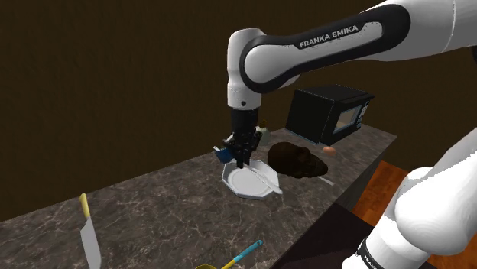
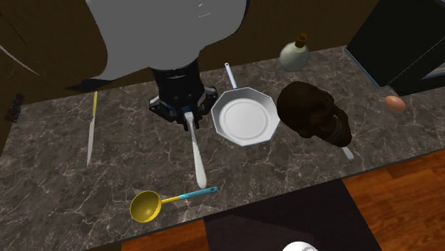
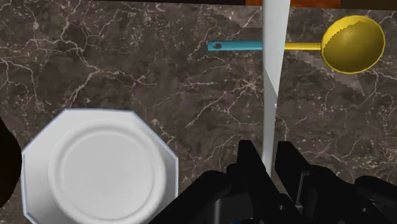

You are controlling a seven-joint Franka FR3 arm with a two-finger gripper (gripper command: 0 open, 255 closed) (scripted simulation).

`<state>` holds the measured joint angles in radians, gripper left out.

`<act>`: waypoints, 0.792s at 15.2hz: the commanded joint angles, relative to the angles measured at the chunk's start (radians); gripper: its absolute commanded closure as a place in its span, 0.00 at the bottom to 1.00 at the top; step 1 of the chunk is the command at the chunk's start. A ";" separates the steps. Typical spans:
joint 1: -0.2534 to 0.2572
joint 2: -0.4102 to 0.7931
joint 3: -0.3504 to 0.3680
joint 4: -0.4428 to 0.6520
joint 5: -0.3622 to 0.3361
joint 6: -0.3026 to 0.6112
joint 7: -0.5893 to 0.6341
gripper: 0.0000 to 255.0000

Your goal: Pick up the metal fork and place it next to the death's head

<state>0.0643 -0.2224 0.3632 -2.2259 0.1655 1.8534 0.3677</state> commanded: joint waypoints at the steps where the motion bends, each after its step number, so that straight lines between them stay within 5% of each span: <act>1: -0.012 -0.066 -0.030 -0.061 0.008 -0.008 -0.052 1.00; 12: -0.088 -0.367 -0.217 -0.323 -0.054 -0.067 -0.297 1.00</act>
<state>-0.0143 -0.5638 0.1654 -2.5291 0.1225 1.7928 0.0948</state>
